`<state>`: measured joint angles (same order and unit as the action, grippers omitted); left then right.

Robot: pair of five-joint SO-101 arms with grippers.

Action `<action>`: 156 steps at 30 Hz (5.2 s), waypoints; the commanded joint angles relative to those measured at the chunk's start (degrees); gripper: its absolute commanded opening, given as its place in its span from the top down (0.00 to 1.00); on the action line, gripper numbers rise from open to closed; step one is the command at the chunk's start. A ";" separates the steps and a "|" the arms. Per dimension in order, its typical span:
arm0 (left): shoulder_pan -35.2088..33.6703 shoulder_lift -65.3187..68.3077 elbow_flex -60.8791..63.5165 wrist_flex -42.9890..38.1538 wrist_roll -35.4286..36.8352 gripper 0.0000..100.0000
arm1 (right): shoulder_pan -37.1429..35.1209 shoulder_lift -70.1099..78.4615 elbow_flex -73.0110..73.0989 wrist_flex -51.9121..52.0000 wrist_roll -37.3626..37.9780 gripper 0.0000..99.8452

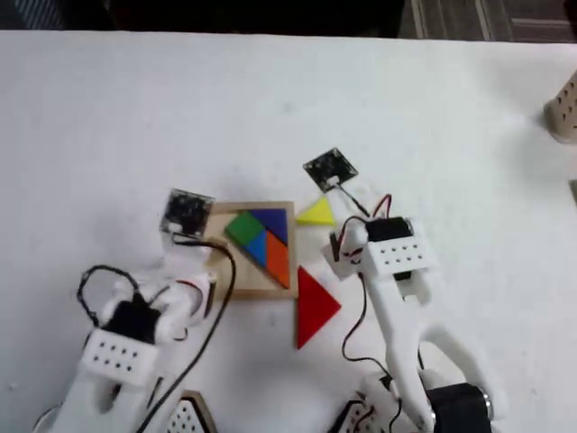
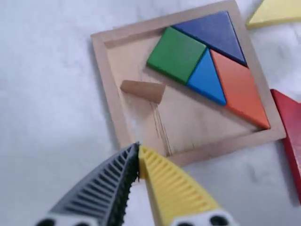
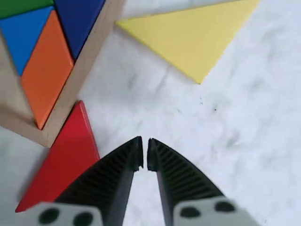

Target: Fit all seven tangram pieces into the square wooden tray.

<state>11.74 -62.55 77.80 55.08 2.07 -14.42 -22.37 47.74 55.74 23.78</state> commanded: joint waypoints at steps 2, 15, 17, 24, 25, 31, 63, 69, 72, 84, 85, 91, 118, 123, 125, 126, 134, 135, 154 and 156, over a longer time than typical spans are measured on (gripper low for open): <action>5.67 12.09 -8.62 -1.32 2.29 0.98 | 0.75 -0.40 -1.58 -0.84 -0.44 0.98; 4.97 29.76 -14.77 -13.10 6.95 0.98 | 0.75 -0.22 -1.58 -0.84 -0.44 0.98; 4.44 31.52 -15.56 -13.10 6.86 0.98 | 0.75 -0.22 -1.58 -0.84 -0.44 0.98; 2.68 33.45 -15.91 -17.67 6.77 0.98 | 0.75 -0.22 -1.49 -0.84 -0.44 0.98; 2.15 33.45 -15.82 -18.55 6.77 0.98 | 0.75 -0.22 -1.49 -0.84 -0.44 0.98; 1.27 34.95 -15.82 -20.31 6.77 0.98 | 0.75 -0.22 -1.49 -0.84 -0.44 0.98; 3.82 52.62 -26.29 -16.09 6.15 0.98 | 0.75 -0.22 -1.49 -0.84 -0.35 0.98; 1.89 55.87 -29.36 -16.09 6.33 0.98 | 0.75 -0.22 -1.49 -0.84 -0.35 0.98; 1.89 56.22 -29.71 -16.44 6.33 0.98 | 0.75 -0.22 -1.41 -0.84 -0.35 0.98; -1.63 56.48 -30.42 -23.12 5.98 0.98 | 0.75 -0.57 -1.32 -0.75 -0.35 0.98; -1.45 56.48 -30.51 -23.03 5.98 0.98 | 0.75 -0.57 -1.32 -0.75 -0.35 0.98; -1.19 56.48 -30.59 -23.65 5.89 0.98 | 0.75 -0.66 -1.32 -0.75 -0.35 0.98; -1.27 47.08 -26.46 -23.21 5.89 0.98 | 0.75 -0.57 -1.32 -0.66 -0.26 0.98; -2.86 36.44 -19.08 -26.81 5.89 0.98 | 0.75 -0.48 -1.32 -0.66 -0.26 0.98; -2.77 36.00 -18.02 -27.96 5.89 0.98 | 0.75 -0.31 -1.32 -0.75 -0.26 0.98; -2.68 36.35 -17.93 -27.96 5.98 0.98 | 0.75 -0.31 -1.32 -0.75 -0.26 0.98; -3.56 48.84 -24.88 -28.40 6.24 0.98 | 0.75 -0.48 -1.32 -0.75 -0.26 0.98; -4.70 50.33 -26.20 -28.40 6.24 0.98 | 0.84 -0.57 -1.32 -0.75 -0.35 0.98; -19.12 53.76 -31.82 -28.48 6.42 0.98 | 3.47 -0.13 -7.47 -0.92 -33.76 0.92; -19.12 53.76 -31.74 -28.48 6.42 0.98 | 3.38 -0.13 -7.56 -1.71 -40.18 0.83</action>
<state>-6.81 -8.57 49.58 28.09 7.78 -10.99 -22.29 43.25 55.56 -8.04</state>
